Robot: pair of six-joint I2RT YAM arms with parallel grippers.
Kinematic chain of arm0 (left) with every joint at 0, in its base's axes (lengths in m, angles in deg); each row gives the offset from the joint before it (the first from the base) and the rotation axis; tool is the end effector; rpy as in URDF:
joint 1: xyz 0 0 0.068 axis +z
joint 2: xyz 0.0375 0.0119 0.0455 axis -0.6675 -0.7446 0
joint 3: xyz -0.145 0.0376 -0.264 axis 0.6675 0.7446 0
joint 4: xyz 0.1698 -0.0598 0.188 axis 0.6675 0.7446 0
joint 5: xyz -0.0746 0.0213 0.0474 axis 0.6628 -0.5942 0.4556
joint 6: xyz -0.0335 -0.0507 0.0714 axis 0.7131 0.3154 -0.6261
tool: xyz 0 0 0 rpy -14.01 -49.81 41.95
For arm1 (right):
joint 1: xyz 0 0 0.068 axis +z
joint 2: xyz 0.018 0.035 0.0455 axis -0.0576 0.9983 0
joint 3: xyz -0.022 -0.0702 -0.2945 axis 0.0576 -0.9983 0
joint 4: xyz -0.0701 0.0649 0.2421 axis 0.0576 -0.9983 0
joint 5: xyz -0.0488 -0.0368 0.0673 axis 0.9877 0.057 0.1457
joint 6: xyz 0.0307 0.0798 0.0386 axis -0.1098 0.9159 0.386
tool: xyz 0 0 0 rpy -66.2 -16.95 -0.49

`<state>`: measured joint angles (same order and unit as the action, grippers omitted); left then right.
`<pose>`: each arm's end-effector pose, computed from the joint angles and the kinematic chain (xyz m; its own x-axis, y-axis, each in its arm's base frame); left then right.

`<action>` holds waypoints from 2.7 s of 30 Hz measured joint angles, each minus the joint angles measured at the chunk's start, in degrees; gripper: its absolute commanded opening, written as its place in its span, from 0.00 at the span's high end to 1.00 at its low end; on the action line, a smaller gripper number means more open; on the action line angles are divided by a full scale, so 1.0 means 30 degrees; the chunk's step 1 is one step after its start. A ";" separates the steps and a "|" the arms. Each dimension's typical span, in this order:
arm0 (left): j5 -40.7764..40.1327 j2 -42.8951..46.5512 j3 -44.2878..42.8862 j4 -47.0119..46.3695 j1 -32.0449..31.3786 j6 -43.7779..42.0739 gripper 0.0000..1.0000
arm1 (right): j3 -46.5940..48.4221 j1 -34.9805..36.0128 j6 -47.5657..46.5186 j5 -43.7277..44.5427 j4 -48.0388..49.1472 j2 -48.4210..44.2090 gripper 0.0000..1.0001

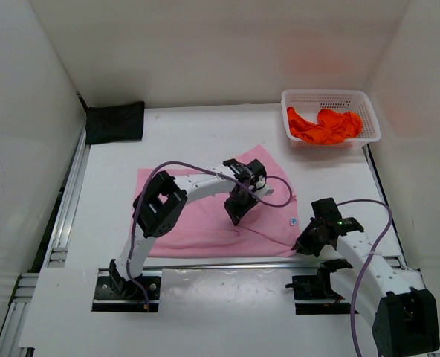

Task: Fold and stack the t-shirts
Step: Fold the flattened tshirt in 1/3 of the way, then grap the side of the flattened tshirt furthest away from the robot with both arms

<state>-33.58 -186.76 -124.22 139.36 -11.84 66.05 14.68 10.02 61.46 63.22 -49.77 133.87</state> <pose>0.2471 -0.3657 0.1429 -0.5928 0.8003 -0.0898 0.7976 0.5680 -0.2028 0.1175 0.0336 0.1267 -0.7619 0.6290 -0.1546 0.5701 0.7645 0.3009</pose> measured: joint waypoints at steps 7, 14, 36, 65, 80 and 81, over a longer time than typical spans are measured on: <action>-0.0860 0.0772 0.0546 -0.0627 0.0459 0.0015 0.77 | -0.0117 0.0029 0.0277 0.0109 -0.0058 -0.0240 0.93; -0.1989 0.0823 0.1115 -0.0532 0.0459 -0.0080 0.44 | 0.0015 0.0073 0.0568 -0.0022 0.0138 -0.0321 0.47; -0.4932 0.8692 0.4677 -0.2922 1.8506 -0.0080 0.26 | 2.1595 0.4138 -0.5340 0.6018 -0.3126 1.3078 0.26; -0.0605 0.0619 0.1341 -0.4554 2.0378 -0.0080 0.23 | 3.5146 0.2404 -0.4838 0.4226 -0.1013 3.0993 0.76; 0.1115 0.0816 0.2477 -0.5617 1.9489 0.0000 0.90 | 3.4847 0.2390 -0.4750 0.3993 -0.0481 3.1088 1.00; 0.1282 0.0831 0.2528 -0.5625 1.9431 -0.0007 0.90 | 3.4607 0.2390 -0.4794 0.3963 -0.0299 3.0971 1.00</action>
<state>-29.73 -184.27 -116.64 122.49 46.45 66.03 118.50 17.19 47.08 75.11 -50.67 226.78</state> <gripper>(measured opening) 0.115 0.003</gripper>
